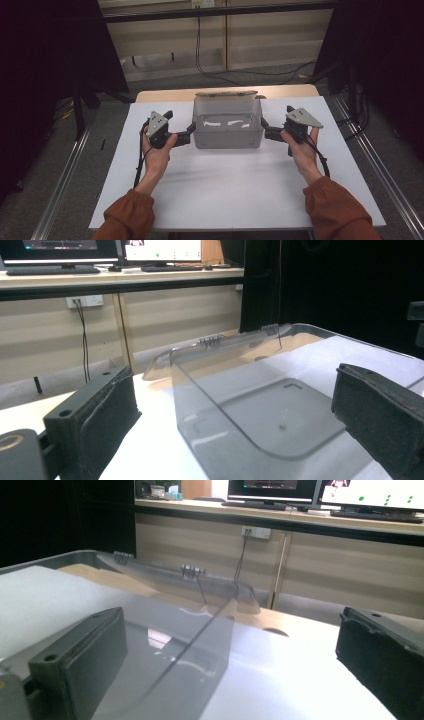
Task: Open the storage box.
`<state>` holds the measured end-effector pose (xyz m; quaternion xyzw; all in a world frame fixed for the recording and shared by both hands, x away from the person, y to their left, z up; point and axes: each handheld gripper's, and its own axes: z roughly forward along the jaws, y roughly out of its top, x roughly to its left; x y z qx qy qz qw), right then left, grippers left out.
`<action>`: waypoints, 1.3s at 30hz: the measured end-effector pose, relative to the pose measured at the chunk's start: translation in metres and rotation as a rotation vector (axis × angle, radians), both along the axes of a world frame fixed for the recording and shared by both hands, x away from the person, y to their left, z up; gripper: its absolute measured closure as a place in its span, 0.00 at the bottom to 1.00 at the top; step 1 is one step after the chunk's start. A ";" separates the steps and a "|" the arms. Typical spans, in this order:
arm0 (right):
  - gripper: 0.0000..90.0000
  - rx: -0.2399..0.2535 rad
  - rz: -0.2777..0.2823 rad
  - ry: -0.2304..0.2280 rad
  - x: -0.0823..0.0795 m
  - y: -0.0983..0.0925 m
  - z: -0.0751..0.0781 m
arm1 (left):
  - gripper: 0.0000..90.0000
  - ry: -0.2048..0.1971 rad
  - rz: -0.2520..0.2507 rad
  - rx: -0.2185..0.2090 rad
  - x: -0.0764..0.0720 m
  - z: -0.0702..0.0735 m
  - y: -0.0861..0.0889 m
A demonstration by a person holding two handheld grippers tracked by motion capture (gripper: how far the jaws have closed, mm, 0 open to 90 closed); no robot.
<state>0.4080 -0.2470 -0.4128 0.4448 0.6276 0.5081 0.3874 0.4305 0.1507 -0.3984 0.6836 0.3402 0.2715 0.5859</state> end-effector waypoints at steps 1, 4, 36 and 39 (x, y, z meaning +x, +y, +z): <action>0.00 0.004 0.002 -0.004 -0.004 -0.001 -0.001 | 0.05 -0.007 0.002 0.009 -0.003 -0.001 0.002; 0.00 -0.013 -0.002 -0.009 -0.017 -0.005 -0.003 | 0.04 -0.017 0.020 -0.006 -0.012 -0.002 0.007; 0.00 -0.010 -0.098 -0.056 -0.124 -0.047 -0.021 | 0.03 -0.007 0.162 -0.006 -0.102 -0.027 0.059; 0.00 -0.018 -0.086 -0.048 -0.131 -0.050 -0.022 | 0.03 -0.019 0.171 0.031 -0.111 -0.028 0.061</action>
